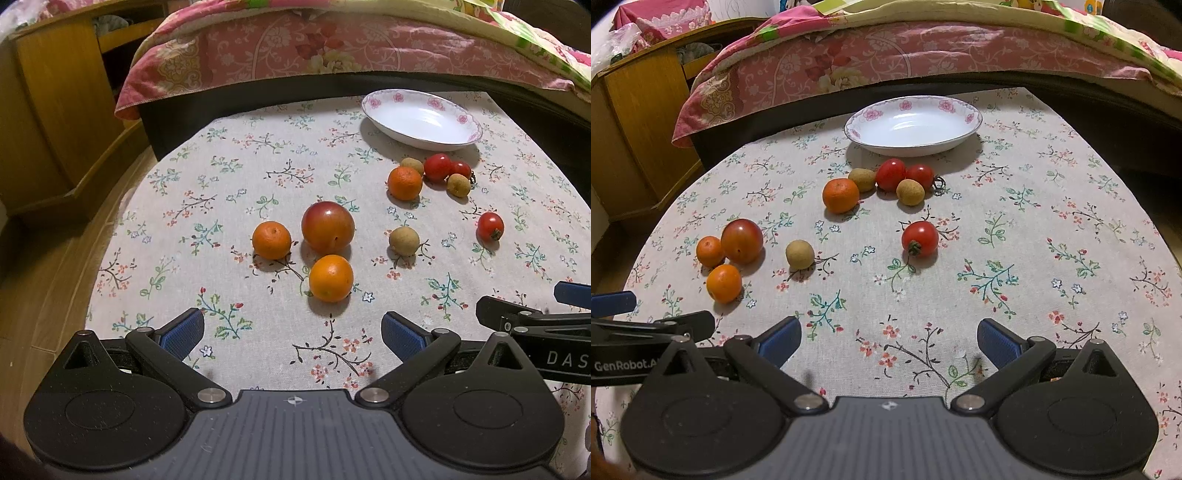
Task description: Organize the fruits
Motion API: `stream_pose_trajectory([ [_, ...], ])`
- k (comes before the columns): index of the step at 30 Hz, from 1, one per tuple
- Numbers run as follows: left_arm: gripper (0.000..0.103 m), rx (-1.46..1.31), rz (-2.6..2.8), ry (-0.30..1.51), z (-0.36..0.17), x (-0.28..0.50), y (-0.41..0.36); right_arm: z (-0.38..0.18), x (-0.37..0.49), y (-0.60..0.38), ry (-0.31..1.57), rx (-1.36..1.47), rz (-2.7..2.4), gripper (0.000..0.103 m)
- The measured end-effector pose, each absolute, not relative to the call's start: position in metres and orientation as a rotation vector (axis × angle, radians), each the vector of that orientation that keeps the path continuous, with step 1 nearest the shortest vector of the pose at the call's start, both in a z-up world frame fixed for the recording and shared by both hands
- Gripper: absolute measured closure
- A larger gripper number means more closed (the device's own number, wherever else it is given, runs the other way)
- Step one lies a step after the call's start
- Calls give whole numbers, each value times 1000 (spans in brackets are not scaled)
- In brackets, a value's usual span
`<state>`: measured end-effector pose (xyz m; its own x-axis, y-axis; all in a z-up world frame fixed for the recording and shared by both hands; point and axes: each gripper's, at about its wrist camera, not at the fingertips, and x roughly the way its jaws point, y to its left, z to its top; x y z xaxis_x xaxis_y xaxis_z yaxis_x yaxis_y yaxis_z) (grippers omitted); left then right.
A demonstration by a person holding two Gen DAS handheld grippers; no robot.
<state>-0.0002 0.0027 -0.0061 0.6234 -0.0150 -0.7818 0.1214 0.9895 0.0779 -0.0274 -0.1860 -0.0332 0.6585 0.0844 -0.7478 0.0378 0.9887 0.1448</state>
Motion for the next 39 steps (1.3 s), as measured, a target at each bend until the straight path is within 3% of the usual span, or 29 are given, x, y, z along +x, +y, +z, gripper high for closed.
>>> stream_pose_trajectory([
  [33, 3, 101, -77, 914, -12, 6, 6, -38, -20, -180, 857, 137, 67, 4],
  [39, 3, 94, -67, 920, -13, 12, 13, -29, -6, -171, 818, 83, 146, 13],
])
